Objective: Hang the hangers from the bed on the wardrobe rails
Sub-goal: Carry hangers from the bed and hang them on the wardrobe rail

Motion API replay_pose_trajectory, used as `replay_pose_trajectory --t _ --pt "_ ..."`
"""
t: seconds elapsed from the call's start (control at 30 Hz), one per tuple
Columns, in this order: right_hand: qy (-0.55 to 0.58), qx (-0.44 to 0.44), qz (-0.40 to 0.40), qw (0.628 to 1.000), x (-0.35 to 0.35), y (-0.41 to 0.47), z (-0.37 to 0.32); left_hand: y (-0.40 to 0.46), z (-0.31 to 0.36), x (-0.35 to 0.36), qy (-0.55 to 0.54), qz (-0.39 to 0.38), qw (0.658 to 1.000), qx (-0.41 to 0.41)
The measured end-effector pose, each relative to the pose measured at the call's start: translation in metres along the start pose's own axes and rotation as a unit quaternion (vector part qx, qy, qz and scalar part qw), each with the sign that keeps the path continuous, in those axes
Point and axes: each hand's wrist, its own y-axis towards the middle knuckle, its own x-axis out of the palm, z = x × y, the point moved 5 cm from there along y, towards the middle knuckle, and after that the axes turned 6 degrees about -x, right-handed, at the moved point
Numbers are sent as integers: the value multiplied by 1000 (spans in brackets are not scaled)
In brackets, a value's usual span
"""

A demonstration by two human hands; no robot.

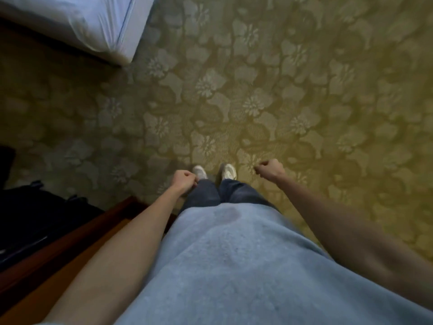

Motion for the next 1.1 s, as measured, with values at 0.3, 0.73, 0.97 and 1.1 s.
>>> replay_pose_trajectory --t 0.3,0.73,0.97,1.1 --pt "1 -135 13 991 -110 112 -199 48 51 -52 12 43 996 -74" --pt "-104 3 8 995 -330 250 -280 129 484 -113 -15 4 998 58" --pt "-26 71 38 996 -431 302 -296 143 720 -125 -15 -61 990 128" --pt "0 99 41 994 -503 359 -337 175 841 -145 13 -65 989 135"
